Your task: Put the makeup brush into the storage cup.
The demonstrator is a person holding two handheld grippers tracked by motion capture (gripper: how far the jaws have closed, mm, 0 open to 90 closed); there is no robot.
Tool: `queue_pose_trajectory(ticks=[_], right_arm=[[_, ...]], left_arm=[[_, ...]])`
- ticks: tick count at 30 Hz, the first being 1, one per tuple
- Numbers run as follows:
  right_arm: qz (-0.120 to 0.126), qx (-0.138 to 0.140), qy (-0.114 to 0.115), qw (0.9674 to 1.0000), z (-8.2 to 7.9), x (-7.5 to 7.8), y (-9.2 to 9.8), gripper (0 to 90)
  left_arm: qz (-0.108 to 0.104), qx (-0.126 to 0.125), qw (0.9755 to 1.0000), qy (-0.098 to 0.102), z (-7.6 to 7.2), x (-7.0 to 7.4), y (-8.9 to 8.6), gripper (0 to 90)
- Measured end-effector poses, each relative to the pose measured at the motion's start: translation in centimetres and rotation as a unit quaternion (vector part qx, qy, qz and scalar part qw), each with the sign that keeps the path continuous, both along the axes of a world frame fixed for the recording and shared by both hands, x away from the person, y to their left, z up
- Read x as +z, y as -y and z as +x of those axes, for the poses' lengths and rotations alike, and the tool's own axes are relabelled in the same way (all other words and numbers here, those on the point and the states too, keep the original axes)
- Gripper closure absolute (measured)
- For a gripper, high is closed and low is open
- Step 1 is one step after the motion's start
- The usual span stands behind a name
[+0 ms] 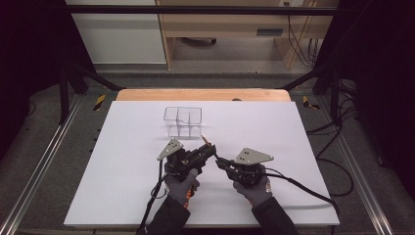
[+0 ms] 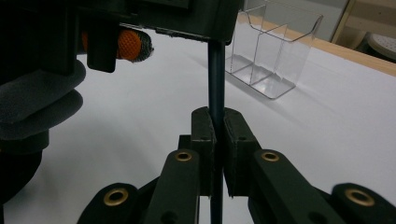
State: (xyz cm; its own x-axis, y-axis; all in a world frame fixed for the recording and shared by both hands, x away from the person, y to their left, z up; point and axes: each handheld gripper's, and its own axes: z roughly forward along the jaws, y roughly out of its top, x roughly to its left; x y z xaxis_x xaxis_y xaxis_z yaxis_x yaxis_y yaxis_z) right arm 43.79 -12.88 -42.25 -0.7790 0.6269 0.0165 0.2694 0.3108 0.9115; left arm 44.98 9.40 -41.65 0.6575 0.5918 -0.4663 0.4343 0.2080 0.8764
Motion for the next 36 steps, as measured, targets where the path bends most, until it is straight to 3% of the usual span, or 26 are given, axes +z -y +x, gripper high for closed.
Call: queue_pose_trajectory(ticks=[11,32,35,36], right_arm=[[0.0,0.002,-0.002,1.0,0.02,-0.05,-0.03,84.4],[0.003,0.005,-0.011,0.9999,0.11,-0.3,-0.23,83.7],[0.005,0.006,-0.012,0.9999,0.1,-0.29,-0.24,80.2],[0.007,0.009,-0.014,0.9998,0.1,-0.28,-0.25,75.1]], left_arm=[[-0.01,0.0,0.9999,-0.006,-0.07,-0.03,-0.07,78.1],[-0.007,-0.008,0.9999,0.007,-0.45,0.04,0.22,82.6],[-0.003,-0.007,0.9999,0.01,-0.44,0.11,0.17,82.6],[-0.001,-0.005,0.9999,0.011,-0.44,0.13,0.14,82.6]])
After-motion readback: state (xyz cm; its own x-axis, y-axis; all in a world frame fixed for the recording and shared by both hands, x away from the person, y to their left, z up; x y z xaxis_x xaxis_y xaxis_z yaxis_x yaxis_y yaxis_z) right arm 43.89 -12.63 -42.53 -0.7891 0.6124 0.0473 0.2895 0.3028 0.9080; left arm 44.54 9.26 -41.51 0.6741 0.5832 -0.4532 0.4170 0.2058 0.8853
